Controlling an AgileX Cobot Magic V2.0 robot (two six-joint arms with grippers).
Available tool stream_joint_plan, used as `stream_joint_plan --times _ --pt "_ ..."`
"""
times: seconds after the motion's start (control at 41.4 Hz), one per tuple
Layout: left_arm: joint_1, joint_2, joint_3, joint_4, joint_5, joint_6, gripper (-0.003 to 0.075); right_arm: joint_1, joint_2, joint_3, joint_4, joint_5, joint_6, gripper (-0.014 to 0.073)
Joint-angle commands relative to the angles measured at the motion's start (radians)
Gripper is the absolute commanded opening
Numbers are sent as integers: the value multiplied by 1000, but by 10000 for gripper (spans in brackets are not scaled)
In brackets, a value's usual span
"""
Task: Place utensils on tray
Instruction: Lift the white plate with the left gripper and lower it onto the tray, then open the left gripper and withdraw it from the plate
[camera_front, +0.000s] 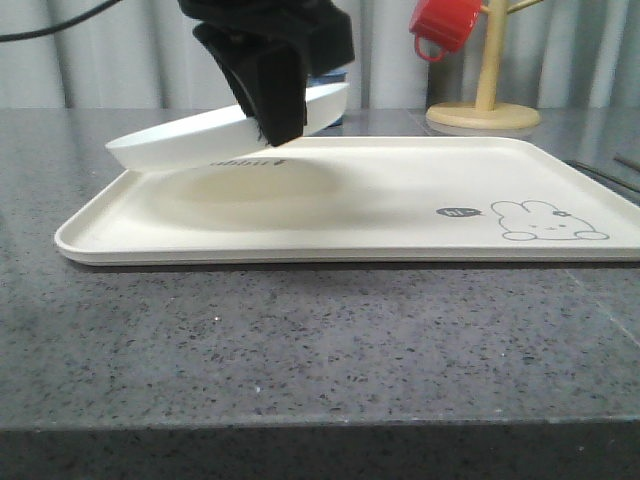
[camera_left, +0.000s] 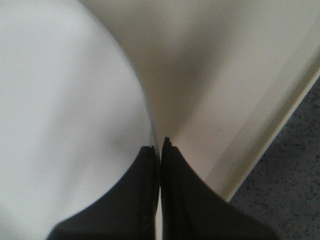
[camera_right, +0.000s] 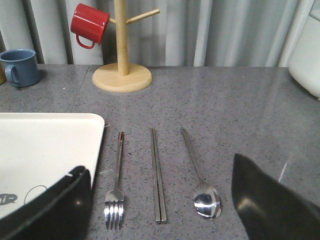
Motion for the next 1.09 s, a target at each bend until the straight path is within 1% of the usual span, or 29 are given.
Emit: stream_joint_plan --times 0.0,0.193,0.266,0.339,0.508,0.556,0.604,0.75,0.846,0.967,1.064 --pt "-8 -12 -32 -3 -26 0 -19 -6 15 -32 0 -78 -5 600" --pt "-8 30 -32 -12 -32 0 -17 -6 15 -32 0 -78 -5 600" --pt "-8 39 -32 -20 -32 0 1 -6 15 -32 0 -78 -5 600" --pt "-8 41 -32 -36 -33 0 59 -6 15 -32 0 -78 -5 600" --pt "-8 35 -34 -38 -33 -2 281 -6 15 -32 0 -78 -5 600" --pt "-8 26 -42 -38 -25 -4 325 -6 15 -32 0 -78 -5 600" --pt "-8 13 -58 -36 -18 -12 342 -6 15 -32 0 -78 -5 600" --pt "8 -40 -128 -11 4 -20 326 -6 15 -32 0 -78 -5 600" --pt "47 -78 -164 -11 22 -20 295 -6 15 -32 0 -78 -5 600" --pt "132 -131 -175 -11 54 -20 218 -6 15 -32 0 -78 -5 600" --pt "221 -169 -175 -11 108 -21 125 -6 15 -32 0 -78 -5 600"
